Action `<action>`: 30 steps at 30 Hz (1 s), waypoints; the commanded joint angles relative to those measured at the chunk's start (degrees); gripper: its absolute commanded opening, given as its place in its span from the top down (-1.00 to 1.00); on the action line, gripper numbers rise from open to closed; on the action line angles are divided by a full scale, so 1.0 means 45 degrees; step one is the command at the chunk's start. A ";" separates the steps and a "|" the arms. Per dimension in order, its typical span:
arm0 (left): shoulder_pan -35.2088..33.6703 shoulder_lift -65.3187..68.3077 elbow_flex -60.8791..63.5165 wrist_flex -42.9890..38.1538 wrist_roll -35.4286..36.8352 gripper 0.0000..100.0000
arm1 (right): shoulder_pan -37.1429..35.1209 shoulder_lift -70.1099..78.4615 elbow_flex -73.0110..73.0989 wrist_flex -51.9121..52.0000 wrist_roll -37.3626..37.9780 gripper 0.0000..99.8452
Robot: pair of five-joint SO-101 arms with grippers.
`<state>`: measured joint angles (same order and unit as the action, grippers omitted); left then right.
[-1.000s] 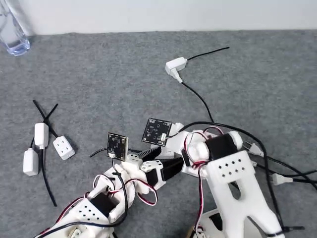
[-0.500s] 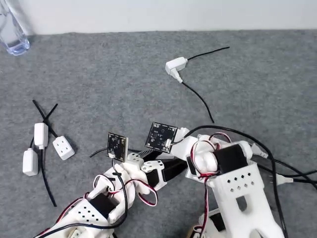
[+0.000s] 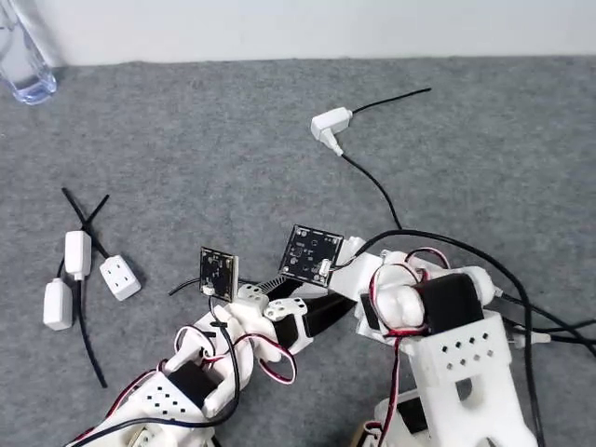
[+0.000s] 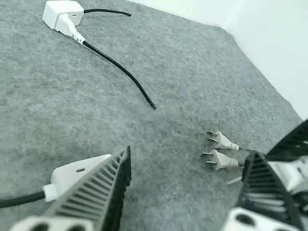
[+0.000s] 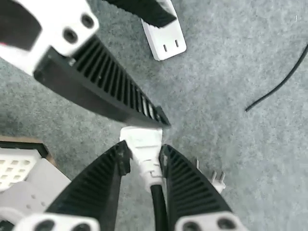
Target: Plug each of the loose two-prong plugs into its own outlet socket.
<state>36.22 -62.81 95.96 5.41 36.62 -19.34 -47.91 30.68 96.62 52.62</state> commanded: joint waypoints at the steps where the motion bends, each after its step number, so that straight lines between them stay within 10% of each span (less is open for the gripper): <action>1: 0.0039 0.0137 0.0010 0.0313 -0.0117 0.32 | 0.0440 -0.0303 -0.0723 -0.0068 0.0313 0.98; 18: -0.0215 0.0020 0.0010 0.0293 -0.0098 0.32 | 0.0557 -0.0283 -0.0742 -0.0733 0.0840 0.98; 30: -0.6799 0.0000 -0.0889 -0.0059 -0.2755 0.31 | 0.0537 0.1866 -0.1563 -0.2237 0.0762 0.98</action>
<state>17.41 -61.85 96.48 6.46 32.04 -17.58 -42.81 29.36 88.53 55.87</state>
